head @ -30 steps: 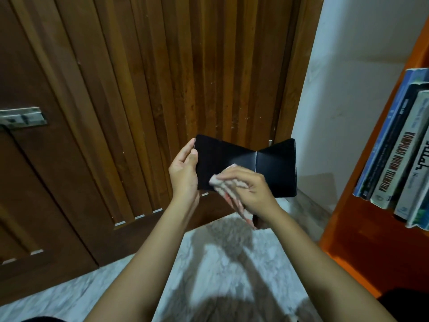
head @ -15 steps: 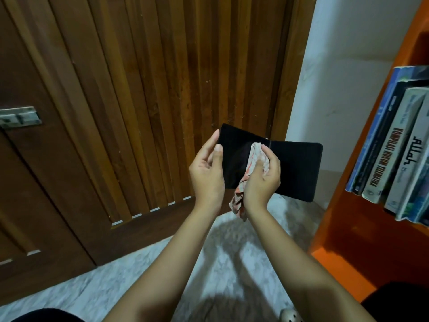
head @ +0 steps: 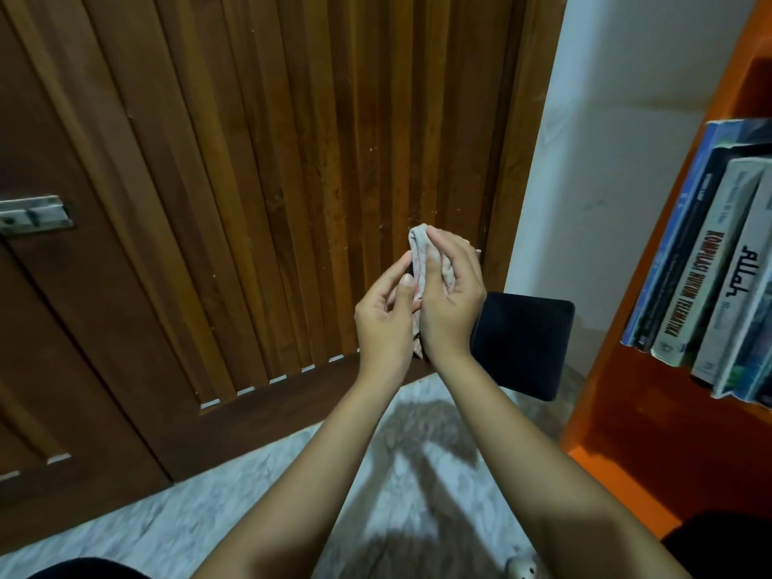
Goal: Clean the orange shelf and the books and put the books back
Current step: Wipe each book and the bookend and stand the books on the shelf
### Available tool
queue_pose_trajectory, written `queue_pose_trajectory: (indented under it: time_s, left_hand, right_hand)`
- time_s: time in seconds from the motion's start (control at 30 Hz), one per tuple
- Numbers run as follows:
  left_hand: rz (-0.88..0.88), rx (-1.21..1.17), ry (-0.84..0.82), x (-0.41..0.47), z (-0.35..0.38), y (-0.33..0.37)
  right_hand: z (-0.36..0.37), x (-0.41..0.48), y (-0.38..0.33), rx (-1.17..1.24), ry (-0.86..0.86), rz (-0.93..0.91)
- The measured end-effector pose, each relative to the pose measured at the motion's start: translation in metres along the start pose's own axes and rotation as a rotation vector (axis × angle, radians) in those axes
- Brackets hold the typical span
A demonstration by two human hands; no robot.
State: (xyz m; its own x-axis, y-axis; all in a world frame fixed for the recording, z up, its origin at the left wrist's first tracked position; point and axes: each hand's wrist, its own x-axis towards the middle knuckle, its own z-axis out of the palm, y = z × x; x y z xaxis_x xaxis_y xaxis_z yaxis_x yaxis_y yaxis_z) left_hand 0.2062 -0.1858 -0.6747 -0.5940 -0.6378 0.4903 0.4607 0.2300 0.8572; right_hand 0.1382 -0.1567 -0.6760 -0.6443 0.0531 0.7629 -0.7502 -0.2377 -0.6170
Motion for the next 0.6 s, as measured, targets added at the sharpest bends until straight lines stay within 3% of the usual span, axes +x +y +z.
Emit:
queue_pose_trajectory:
  time_s: [0.13, 0.27, 0.37, 0.6]
  left_hand:
    - [-0.002, 0.040, 0.001, 0.000, 0.002, -0.003]
    - [0.074, 0.133, 0.039, -0.003, -0.001, -0.012]
    - [0.123, 0.273, 0.048, 0.002, -0.011, -0.026]
    - [0.140, 0.462, 0.081, 0.013, -0.040, -0.047]
  right_hand:
    - [0.002, 0.016, 0.008, -0.055, 0.095, -0.004]
    - [-0.007, 0.034, 0.021, -0.107, 0.172, 0.176]
    - [-0.027, 0.042, 0.033, -0.137, 0.121, 0.297]
    - [-0.073, 0.035, 0.037, -0.233, -0.098, 0.376]
